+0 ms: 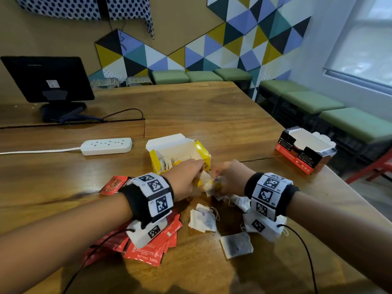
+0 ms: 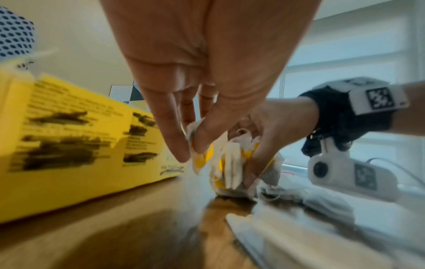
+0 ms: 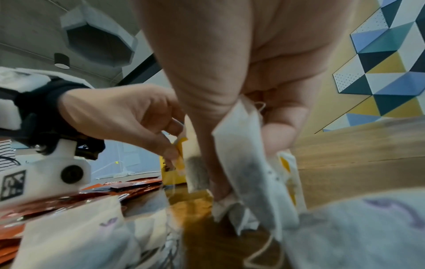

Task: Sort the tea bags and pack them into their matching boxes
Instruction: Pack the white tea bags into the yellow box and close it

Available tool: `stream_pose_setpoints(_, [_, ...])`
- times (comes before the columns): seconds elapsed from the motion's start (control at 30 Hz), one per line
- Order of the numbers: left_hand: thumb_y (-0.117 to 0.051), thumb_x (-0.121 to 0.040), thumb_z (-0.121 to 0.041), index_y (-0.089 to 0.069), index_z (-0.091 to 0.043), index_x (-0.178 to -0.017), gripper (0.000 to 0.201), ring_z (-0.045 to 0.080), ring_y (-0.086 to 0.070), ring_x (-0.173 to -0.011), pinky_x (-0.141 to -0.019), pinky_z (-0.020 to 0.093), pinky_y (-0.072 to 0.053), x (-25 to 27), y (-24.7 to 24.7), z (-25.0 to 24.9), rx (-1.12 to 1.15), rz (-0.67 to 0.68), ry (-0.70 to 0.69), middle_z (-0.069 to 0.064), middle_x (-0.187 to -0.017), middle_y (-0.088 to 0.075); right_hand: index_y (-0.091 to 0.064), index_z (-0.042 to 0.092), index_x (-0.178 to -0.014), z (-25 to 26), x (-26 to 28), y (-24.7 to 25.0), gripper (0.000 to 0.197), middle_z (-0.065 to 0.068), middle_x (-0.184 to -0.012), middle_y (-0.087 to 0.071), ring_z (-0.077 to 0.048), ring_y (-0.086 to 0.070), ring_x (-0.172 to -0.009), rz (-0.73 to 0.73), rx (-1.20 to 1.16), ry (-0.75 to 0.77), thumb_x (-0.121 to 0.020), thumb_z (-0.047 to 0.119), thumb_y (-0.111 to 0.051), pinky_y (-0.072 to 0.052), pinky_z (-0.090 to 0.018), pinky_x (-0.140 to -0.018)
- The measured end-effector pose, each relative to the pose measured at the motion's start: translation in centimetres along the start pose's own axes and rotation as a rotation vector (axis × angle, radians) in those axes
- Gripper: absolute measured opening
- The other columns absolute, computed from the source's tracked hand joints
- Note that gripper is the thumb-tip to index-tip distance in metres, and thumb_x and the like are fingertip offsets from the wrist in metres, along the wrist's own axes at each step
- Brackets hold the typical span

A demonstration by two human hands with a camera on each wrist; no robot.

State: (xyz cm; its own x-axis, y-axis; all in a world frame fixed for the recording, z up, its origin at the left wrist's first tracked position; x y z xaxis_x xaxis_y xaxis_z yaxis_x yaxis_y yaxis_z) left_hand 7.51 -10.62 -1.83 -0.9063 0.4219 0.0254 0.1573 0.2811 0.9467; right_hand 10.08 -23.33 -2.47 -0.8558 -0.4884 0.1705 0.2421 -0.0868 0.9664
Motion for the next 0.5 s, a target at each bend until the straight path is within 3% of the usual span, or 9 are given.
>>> stream_pose_setpoints(0.1, [-0.056, -0.081, -0.006, -0.058, -0.008, -0.100, 0.019, 0.022, -0.054, -0.097, -0.077, 0.027, -0.037, 0.6, 0.5, -0.2, 0.008, 0.004, -0.078, 0.009, -0.105, -0.062, -0.042, 0.025, -0.088, 0.1, -0.5, 0.0, 0.045, -0.001, -0.103, -0.059, -0.018, -0.055, -0.089, 0.010, -0.013, -0.014, -0.064, 0.025, -0.081, -0.047, -0.027, -0.071])
stream_pose_setpoints(0.2, [-0.060, -0.081, -0.005, -0.061, -0.013, -0.102, 0.023, 0.011, -0.055, -0.088, -0.073, 0.020, -0.040, 0.6, -0.5, -0.8, 0.080, 0.073, -0.092, 0.001, -0.102, -0.065, -0.047, 0.021, -0.095, 0.2, -0.6, -0.1, 0.051, -0.005, -0.104, -0.061, -0.023, -0.058, -0.092, -0.004, -0.024, 0.012, -0.059, 0.022, -0.083, -0.051, -0.032, -0.076])
stream_pose_setpoints(0.3, [-0.071, -0.077, -0.014, -0.058, -0.011, -0.103, 0.029, 0.018, -0.061, -0.093, -0.079, 0.028, -0.050, 0.4, -1.3, -1.5, 0.142, 0.151, -0.080, 0.002, -0.099, -0.065, -0.052, 0.017, -0.104, 0.1, -0.4, -0.3, 0.045, 0.001, -0.094, -0.058, -0.017, -0.053, -0.082, -0.030, -0.035, 0.036, -0.066, 0.013, -0.077, -0.045, -0.026, -0.072])
stream_pose_setpoints(0.4, [-0.074, -0.075, -0.011, -0.060, -0.011, -0.103, 0.032, 0.022, -0.064, -0.096, -0.084, 0.033, -0.053, 0.7, -0.9, -2.5, 0.406, 0.283, -0.117, 0.004, -0.100, -0.066, -0.057, 0.016, -0.097, -0.2, -0.2, -0.2, 0.031, 0.004, -0.087, -0.057, -0.011, -0.050, -0.077, -0.070, -0.043, 0.051, -0.071, 0.015, -0.074, -0.041, -0.019, -0.067])
stream_pose_setpoints(0.5, [-0.074, -0.075, -0.015, -0.057, -0.013, -0.104, 0.034, 0.020, -0.060, -0.096, -0.082, 0.032, -0.050, 0.5, -0.6, -2.5, 0.237, 0.206, -0.119, 0.003, -0.104, -0.063, -0.056, 0.019, -0.092, 0.1, -0.1, 0.0, 0.017, 0.008, -0.079, -0.055, -0.009, -0.050, -0.076, -0.028, -0.029, 0.027, -0.079, 0.015, -0.066, -0.040, -0.009, -0.056])
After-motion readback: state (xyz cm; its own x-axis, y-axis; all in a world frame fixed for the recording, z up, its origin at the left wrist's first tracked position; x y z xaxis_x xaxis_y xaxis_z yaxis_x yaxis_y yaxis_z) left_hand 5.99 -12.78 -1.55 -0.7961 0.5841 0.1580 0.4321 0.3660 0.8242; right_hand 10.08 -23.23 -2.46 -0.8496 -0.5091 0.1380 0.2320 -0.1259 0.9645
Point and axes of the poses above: each hand's wrist, its own x-axis away from the middle knuckle, its own y-axis out of the back of the hand, z = x × y, the point moved 4 cm from there along -x, towards the middle knuckle
